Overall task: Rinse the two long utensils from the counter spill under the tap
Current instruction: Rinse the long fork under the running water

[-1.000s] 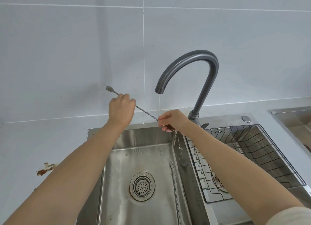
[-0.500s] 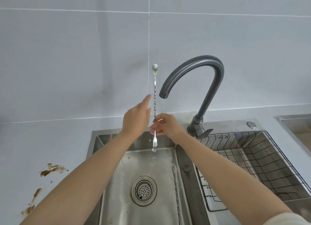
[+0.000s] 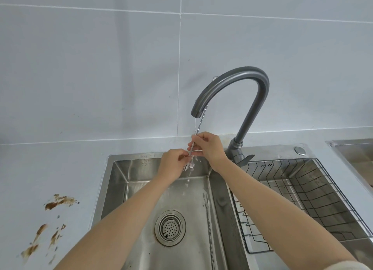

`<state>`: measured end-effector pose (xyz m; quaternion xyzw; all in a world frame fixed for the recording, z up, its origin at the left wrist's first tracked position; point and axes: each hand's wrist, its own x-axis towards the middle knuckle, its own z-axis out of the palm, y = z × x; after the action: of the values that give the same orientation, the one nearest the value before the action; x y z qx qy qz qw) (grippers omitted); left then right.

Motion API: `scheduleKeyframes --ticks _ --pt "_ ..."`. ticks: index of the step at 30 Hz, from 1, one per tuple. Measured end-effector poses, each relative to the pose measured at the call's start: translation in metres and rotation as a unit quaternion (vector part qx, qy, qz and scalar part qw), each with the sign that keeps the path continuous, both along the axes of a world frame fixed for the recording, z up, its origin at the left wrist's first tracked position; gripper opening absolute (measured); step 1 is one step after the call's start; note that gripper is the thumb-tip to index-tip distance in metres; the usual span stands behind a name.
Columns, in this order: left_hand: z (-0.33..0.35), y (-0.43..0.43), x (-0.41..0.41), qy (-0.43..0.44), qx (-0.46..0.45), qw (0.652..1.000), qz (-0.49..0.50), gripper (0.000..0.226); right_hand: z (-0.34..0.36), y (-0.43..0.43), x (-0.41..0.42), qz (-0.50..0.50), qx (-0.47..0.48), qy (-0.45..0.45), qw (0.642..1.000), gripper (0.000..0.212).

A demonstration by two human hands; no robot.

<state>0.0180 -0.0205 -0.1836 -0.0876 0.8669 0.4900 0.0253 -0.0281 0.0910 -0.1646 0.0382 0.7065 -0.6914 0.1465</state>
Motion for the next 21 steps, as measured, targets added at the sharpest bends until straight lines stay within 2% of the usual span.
scheduleKeyframes --ticks 6,14,18,21 --pt "-0.005 -0.002 -0.004 0.005 -0.013 1.000 -0.015 0.013 -0.001 -0.001 0.001 -0.012 -0.030 0.012 0.999 0.022" --pt "-0.012 -0.005 -0.007 0.007 -0.020 0.999 -0.035 0.015 0.004 -0.005 -0.003 -0.023 0.003 0.003 1.000 0.029" --pt "-0.013 -0.006 -0.009 0.005 -0.013 0.999 -0.040 0.015 0.002 -0.003 -0.003 -0.014 -0.019 0.011 1.000 0.009" --pt "-0.013 -0.005 -0.010 -0.006 0.011 0.999 -0.041 0.015 0.005 0.000 -0.003 -0.015 -0.032 0.015 0.999 0.018"
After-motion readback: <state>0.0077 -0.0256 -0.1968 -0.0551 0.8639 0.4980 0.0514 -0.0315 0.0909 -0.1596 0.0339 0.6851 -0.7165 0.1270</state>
